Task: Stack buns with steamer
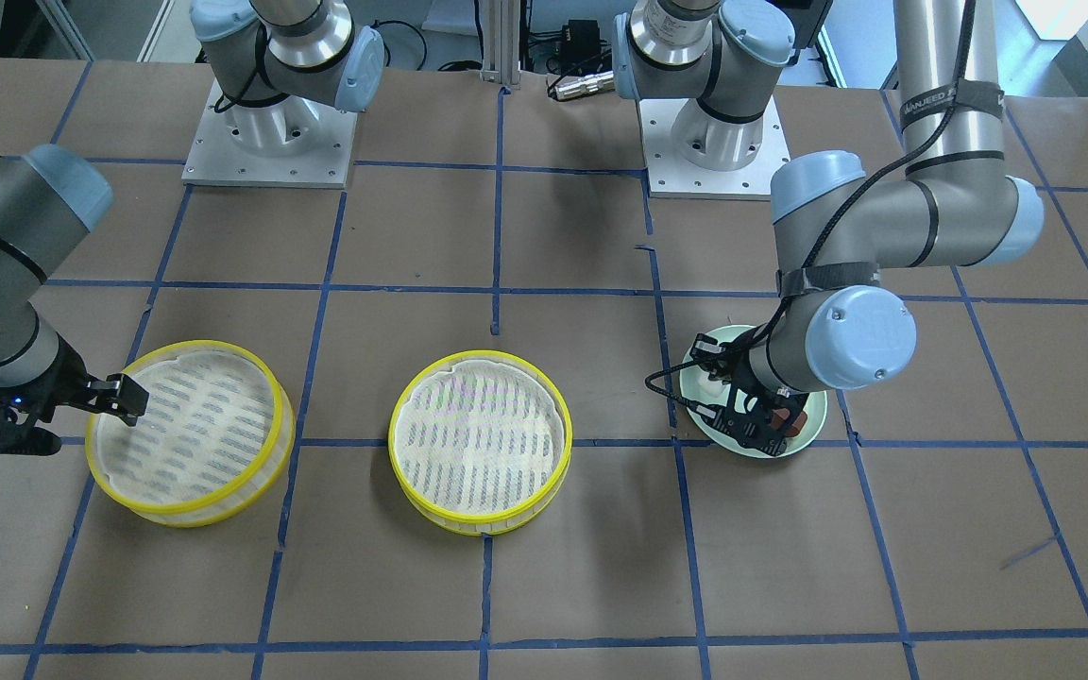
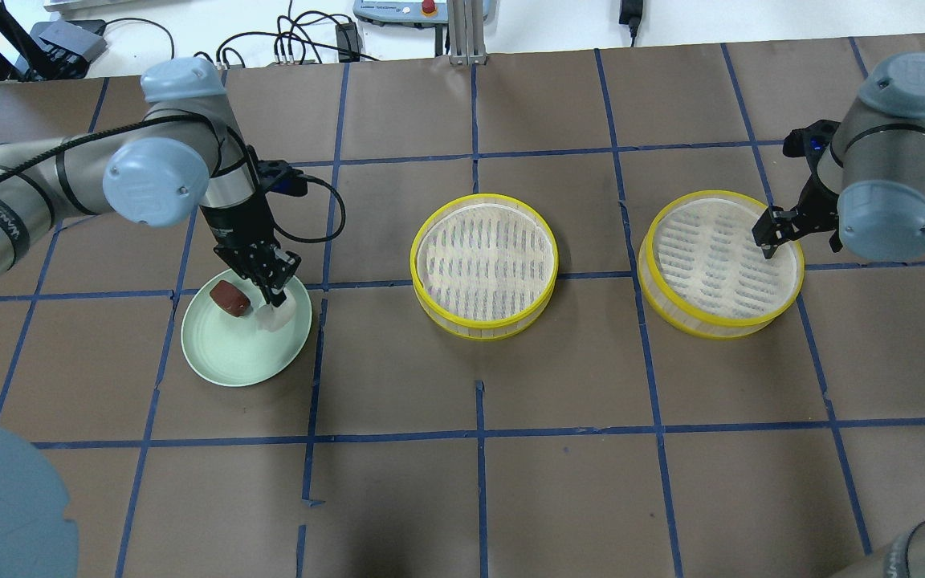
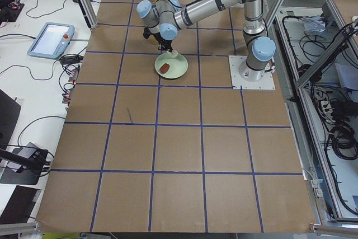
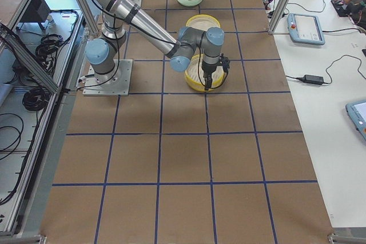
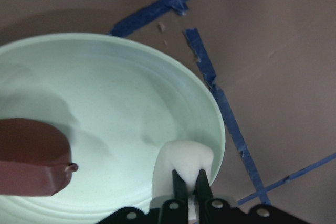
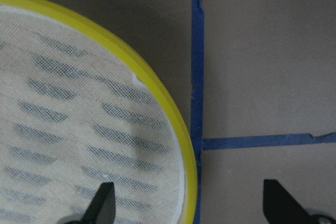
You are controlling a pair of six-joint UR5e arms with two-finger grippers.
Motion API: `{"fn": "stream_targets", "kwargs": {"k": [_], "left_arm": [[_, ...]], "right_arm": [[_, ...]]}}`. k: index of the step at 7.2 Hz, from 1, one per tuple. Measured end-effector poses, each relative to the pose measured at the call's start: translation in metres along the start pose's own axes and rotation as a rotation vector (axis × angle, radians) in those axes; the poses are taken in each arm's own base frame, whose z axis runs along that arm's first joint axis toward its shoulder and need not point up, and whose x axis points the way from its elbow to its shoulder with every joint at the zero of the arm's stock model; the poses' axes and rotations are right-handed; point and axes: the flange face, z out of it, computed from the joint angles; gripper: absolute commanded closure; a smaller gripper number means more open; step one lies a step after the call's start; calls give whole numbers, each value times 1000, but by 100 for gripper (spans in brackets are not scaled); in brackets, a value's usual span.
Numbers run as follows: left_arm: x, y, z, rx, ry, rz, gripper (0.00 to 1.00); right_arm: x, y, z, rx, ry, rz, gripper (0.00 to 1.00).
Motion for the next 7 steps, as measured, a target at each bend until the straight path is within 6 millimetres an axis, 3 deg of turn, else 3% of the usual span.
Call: {"fn": "stream_targets", "kwargs": {"k": [2, 3, 4, 5, 6, 7], "left_arm": [[43, -19, -26, 117, 184, -272, 99], [80, -29, -31, 142, 274, -356, 99], [121, -39, -30, 157, 359, -403, 91], [153, -48, -25, 169, 433, -416, 28], [167, -52, -18, 175, 463, -413, 0], [171, -53, -16, 183, 462, -408, 0]], "right_arm": [[-1, 3, 6, -9, -5, -6, 70], [-2, 3, 9, -16, -12, -13, 84], [-2, 3, 11, -19, -16, -16, 92], [-1, 3, 11, -19, -17, -17, 93], [4, 2, 8, -13, -15, -14, 93], [15, 0, 2, -1, -12, -6, 93]]}}
